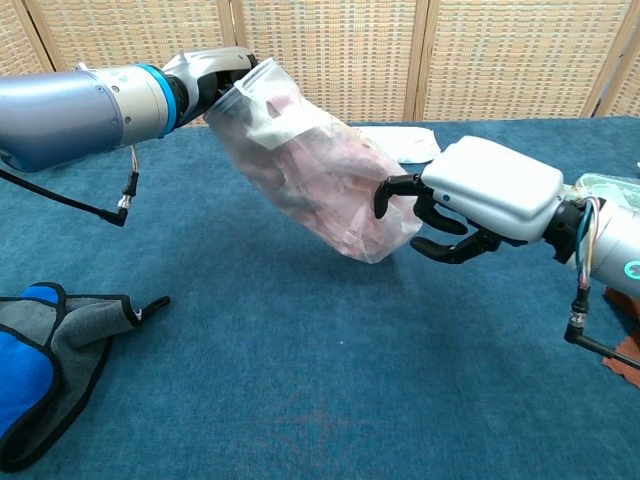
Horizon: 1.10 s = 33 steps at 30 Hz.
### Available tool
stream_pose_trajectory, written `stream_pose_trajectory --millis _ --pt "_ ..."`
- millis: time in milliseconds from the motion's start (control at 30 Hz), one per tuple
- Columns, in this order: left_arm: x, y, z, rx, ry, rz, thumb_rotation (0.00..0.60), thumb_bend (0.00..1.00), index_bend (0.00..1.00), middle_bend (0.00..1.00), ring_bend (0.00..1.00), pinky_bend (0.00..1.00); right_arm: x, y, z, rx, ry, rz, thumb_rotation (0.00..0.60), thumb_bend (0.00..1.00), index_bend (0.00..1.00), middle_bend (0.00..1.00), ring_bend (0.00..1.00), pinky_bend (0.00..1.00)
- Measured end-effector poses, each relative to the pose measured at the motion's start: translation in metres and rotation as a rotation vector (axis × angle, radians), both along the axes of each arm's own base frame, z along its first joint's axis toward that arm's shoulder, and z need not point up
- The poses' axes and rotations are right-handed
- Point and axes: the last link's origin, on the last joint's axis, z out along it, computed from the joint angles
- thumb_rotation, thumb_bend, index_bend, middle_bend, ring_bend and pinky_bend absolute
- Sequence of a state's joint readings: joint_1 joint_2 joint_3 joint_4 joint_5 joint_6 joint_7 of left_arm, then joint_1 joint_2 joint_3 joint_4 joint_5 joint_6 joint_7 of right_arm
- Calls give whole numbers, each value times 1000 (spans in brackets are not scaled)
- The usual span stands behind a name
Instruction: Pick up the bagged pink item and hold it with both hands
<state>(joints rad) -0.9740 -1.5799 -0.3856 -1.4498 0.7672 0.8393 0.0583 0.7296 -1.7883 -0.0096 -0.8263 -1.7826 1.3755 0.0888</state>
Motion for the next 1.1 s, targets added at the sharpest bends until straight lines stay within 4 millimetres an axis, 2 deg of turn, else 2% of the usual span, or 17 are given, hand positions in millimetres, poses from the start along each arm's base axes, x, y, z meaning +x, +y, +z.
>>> stream_pose_trajectory --millis 433,867,1100 --pt "1 -1 2 -9 -1 -6 600 540 733 0 0 0 -6 -6 5 -39 65 38 600 532 395 881 961 1000" --pt "3 -2 1 -21 -19 0 600 540 733 0 0 0 -8 -7 6 -45 66 55 600 547 589 899 961 1000" --pt "2 -1 3 -21 -20 4 600 541 733 0 0 0 -5 -7 6 -42 50 61 600 689 648 910 962 1000"
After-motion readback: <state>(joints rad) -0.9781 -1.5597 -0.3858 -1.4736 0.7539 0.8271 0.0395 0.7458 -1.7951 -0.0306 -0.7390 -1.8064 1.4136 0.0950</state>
